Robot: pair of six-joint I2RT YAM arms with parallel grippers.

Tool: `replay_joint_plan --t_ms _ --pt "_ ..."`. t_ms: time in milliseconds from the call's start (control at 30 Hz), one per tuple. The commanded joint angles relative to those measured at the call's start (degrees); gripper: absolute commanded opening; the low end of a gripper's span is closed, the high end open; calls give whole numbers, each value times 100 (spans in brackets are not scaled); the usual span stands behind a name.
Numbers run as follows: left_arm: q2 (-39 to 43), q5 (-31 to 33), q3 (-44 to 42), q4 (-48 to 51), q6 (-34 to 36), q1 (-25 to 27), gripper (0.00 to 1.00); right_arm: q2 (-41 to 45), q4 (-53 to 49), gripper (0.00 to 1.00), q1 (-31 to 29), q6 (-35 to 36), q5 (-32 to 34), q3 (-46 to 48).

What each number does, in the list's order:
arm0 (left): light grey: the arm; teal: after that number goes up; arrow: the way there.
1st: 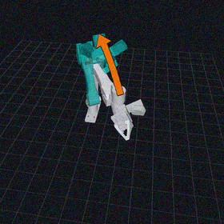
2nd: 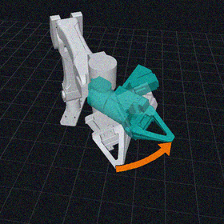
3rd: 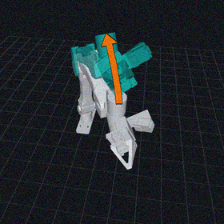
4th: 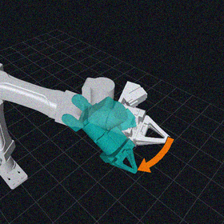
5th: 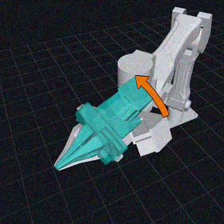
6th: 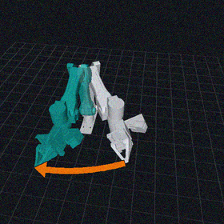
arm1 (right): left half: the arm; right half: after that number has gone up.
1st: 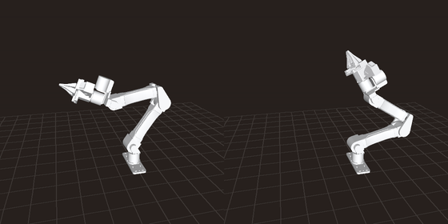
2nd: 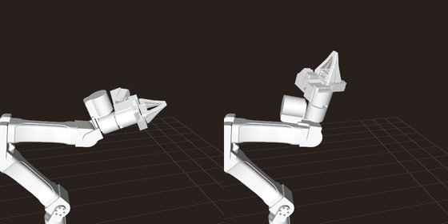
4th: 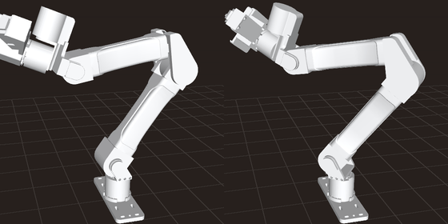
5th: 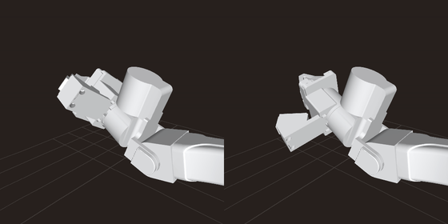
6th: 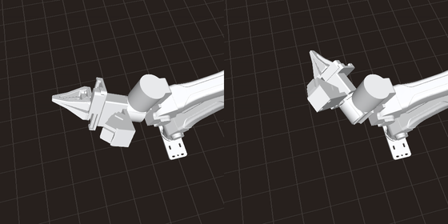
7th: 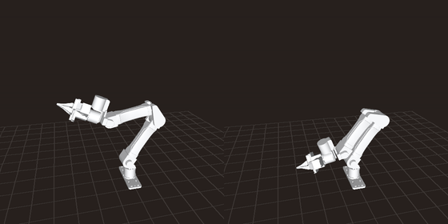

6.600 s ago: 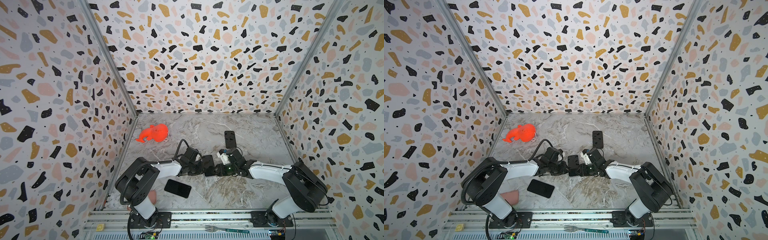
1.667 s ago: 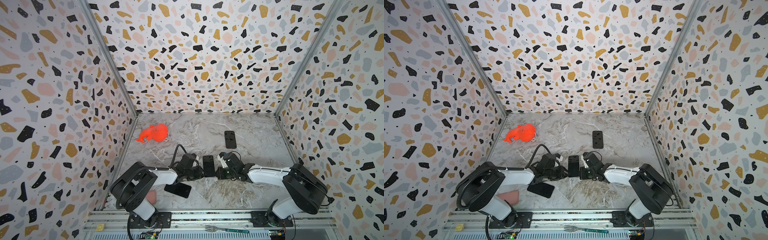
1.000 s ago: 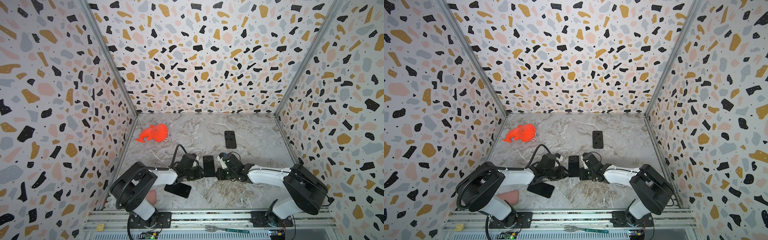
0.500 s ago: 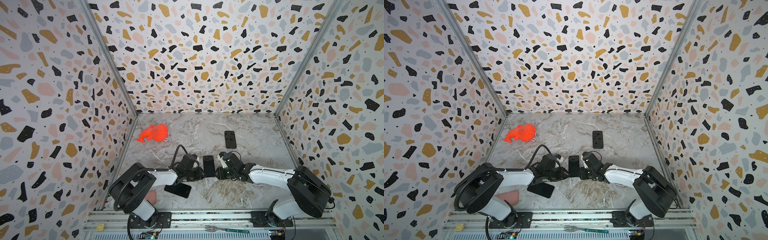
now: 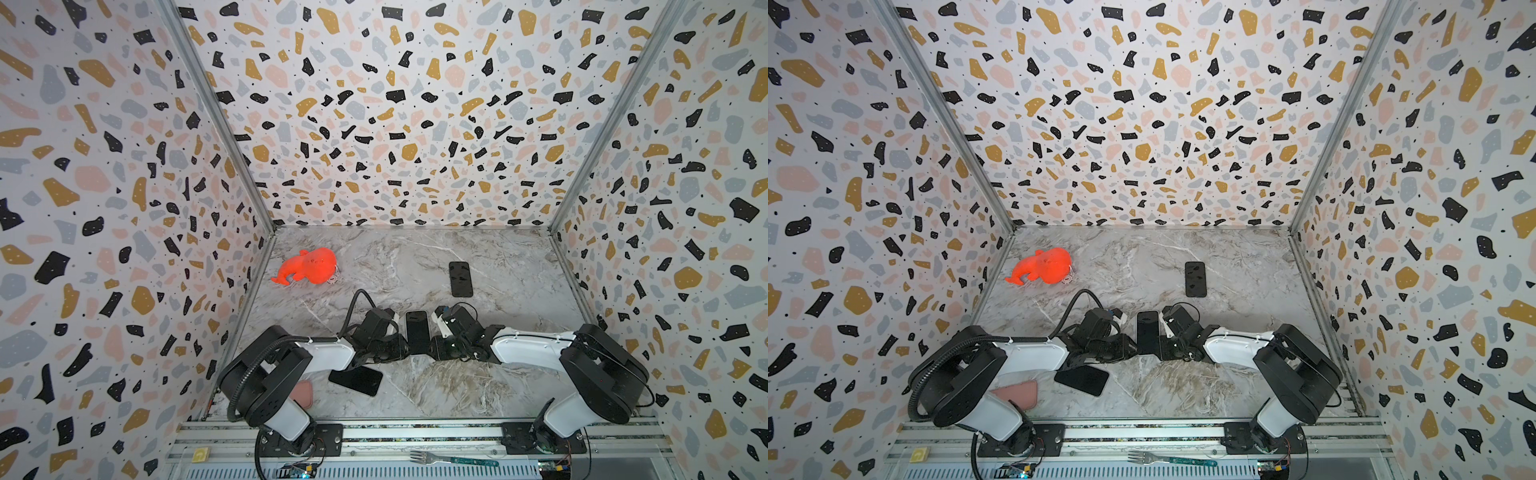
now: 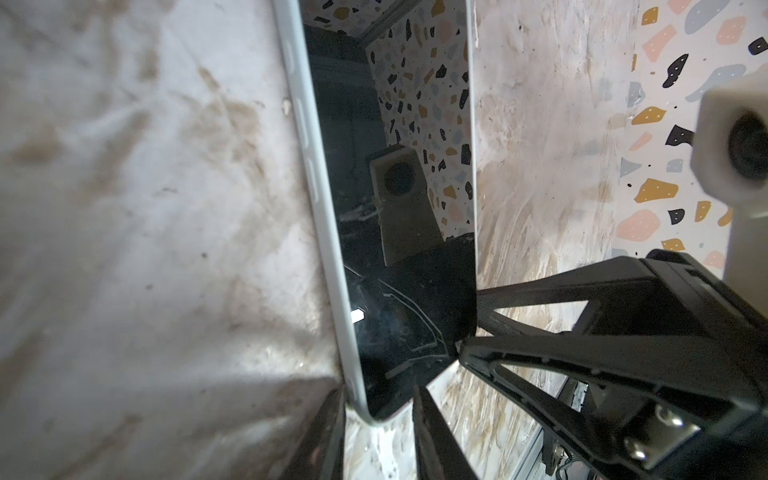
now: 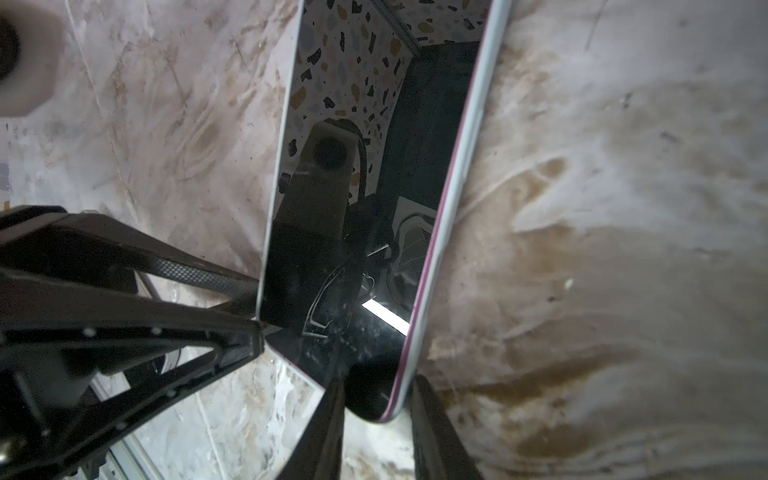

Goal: Put the phone into the phone case

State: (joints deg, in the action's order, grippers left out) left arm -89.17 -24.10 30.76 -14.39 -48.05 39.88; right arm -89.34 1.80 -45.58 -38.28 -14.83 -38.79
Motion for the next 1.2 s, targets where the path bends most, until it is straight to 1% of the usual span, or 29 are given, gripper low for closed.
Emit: replay_joint_plan --t_ms 0,300,1167 --pt "-41 66 76 218 119 21 31 -61 20 28 41 14 -72 -180" --pt "-41 68 96 244 135 29 31 -129 37 20 67 14 -129 -201" --pt "-55 84 46 167 112 28 31 2 87 6 65 -64 -88 -28"
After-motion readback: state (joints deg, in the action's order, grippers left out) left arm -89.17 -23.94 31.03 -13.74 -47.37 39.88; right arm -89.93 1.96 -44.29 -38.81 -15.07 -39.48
